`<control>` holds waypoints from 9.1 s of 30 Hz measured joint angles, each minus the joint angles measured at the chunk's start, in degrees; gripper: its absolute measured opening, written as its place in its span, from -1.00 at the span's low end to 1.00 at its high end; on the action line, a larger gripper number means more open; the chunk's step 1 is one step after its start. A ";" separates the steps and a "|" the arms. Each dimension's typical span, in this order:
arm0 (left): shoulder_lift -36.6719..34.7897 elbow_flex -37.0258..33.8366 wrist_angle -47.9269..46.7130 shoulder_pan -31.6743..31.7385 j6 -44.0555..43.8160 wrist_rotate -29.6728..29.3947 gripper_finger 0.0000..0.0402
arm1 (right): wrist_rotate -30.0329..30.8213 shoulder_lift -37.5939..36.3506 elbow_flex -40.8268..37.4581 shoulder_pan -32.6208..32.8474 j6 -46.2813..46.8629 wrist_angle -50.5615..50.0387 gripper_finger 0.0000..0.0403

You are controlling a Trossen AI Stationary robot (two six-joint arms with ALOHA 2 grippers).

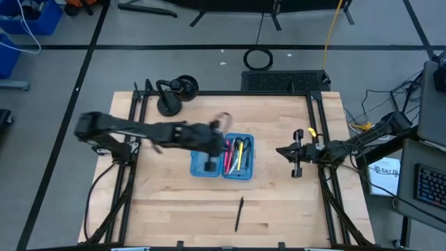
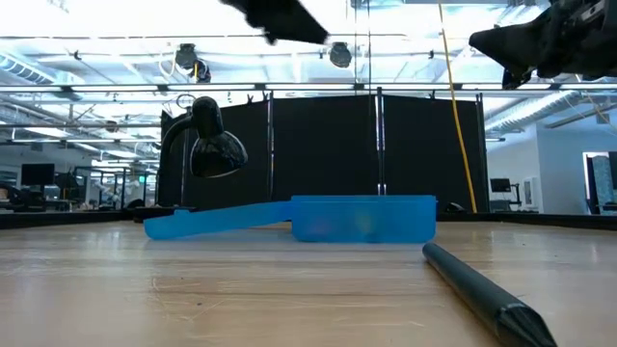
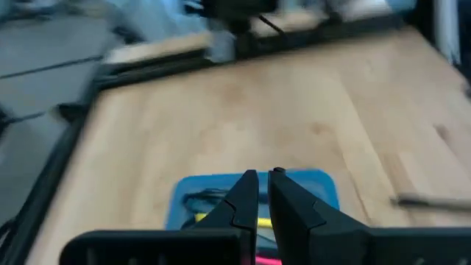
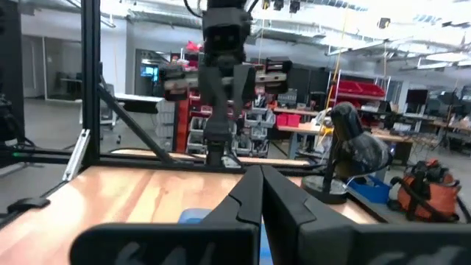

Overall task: Pick & place school supplies into a supply box
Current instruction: Put the black pen into the blue supply box

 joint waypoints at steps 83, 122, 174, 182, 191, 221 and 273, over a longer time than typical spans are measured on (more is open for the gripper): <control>51.11 41.64 -25.04 -16.69 85.89 10.72 -0.05 | -2.88 5.38 -0.15 0.02 13.85 -6.47 -1.00; 54.10 42.01 -41.17 -13.14 57.63 18.09 -0.67 | -3.05 6.96 -0.15 0.02 14.33 -6.52 -1.00; 54.34 42.23 -36.47 -17.92 55.69 20.18 -0.89 | -3.06 6.94 -0.14 -0.04 11.70 -6.47 -1.00; 54.80 46.92 -43.58 -18.17 58.34 16.05 -0.89 | -3.05 6.95 -0.15 -0.04 11.52 -6.45 -1.00; 55.59 56.56 -55.78 -18.10 64.67 5.08 -0.90 | -3.05 6.94 -0.14 -0.02 11.52 -6.46 -1.00; 45.76 59.21 -63.79 -8.76 79.19 -7.84 -0.90 | -3.01 6.96 -0.14 -0.04 11.46 -6.43 -1.00; 45.62 37.09 -38.40 8.00 90.59 9.55 -0.85 | -2.88 6.94 -0.13 -1.75 9.05 -7.46 -1.00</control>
